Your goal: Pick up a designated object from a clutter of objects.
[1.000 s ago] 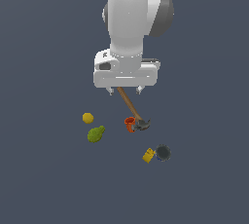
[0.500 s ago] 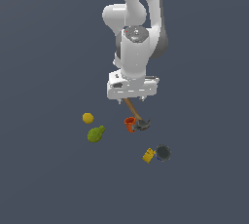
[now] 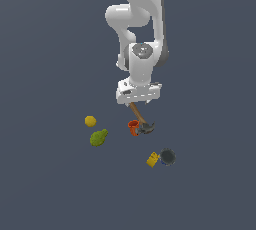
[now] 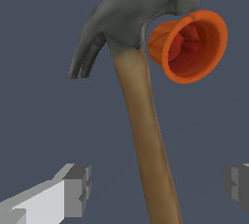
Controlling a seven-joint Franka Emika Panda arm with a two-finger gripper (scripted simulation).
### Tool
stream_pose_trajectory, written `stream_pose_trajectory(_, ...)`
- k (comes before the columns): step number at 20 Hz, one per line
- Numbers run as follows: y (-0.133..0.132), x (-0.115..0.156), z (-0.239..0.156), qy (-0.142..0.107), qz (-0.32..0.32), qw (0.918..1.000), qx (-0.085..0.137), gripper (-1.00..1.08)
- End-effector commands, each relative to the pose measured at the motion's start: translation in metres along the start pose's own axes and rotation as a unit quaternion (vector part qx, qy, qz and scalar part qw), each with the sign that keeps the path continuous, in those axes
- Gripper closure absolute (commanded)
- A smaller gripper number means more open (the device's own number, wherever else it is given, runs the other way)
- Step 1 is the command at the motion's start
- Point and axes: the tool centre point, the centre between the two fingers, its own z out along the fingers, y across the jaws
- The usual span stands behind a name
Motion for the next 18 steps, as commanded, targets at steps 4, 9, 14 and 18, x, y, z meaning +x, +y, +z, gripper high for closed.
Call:
stream_pose_trajectory(4, -0.007, -0.016, 0.017, -0.002, -0.007, 1.0000, 0.002, -0.92)
stream_pose_trajectory(9, -0.009, -0.020, 0.022, -0.003, -0.009, 1.0000, 0.002, -0.92)
stream_pose_trajectory(14, -0.009, -0.020, 0.025, -0.003, -0.009, 1.0000, 0.002, -0.92)
stream_pose_trajectory(18, -0.009, -0.020, 0.037, -0.003, -0.009, 1.0000, 0.002, -0.92)
